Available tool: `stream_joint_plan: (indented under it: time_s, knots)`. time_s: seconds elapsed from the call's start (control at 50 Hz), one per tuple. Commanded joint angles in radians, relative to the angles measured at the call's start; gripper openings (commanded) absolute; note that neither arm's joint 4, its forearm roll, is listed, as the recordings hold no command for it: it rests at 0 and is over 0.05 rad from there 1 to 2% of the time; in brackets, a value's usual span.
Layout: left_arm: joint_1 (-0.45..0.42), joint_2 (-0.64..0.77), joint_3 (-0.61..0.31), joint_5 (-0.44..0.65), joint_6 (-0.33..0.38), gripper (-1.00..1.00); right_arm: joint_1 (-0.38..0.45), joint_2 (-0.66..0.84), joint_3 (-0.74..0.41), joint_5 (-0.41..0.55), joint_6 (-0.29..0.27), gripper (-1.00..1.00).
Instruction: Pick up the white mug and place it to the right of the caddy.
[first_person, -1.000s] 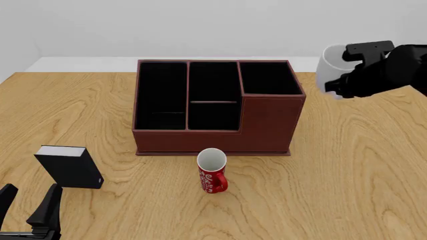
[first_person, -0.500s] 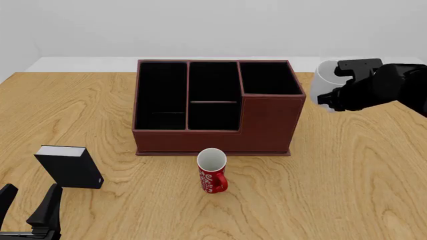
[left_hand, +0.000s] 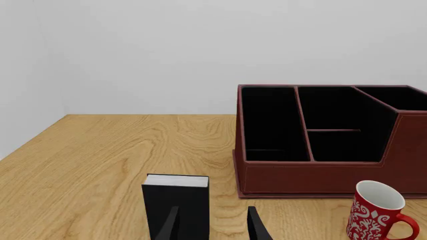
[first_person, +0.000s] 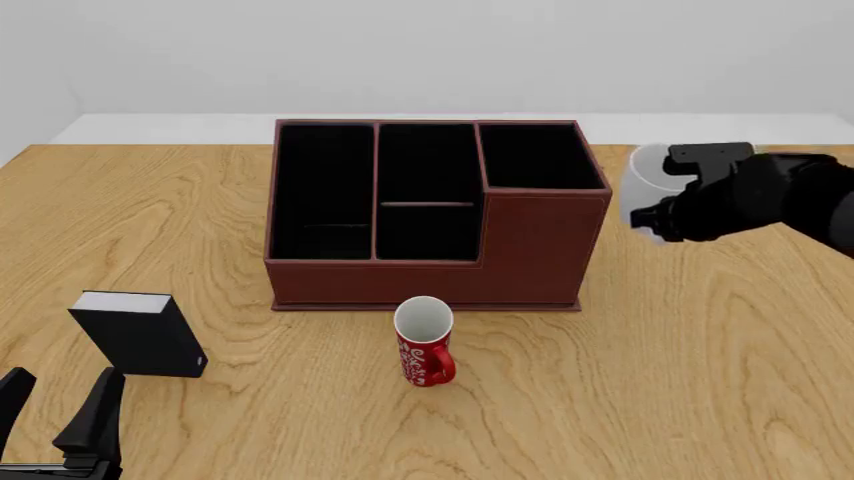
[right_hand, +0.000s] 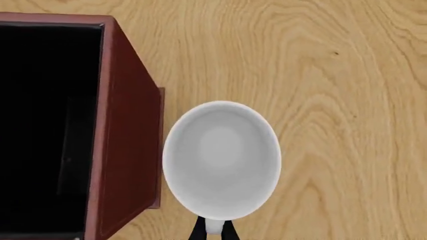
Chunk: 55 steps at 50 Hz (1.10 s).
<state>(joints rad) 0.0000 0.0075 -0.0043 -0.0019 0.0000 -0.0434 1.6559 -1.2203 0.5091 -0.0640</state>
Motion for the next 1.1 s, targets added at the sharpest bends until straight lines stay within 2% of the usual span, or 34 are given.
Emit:
stream_joint_plan:
  time_s: [0.02, 1.1]
  knots:
    - [0.000, 0.000, 0.000, 0.000, 0.000, 1.00, 0.007, 0.016, 0.024, -0.028, 0.018, -1.00]
    - [0.000, 0.000, 0.000, 0.000, 0.000, 1.00, 0.036, 0.128, 0.093, -0.125, 0.048, -1.00]
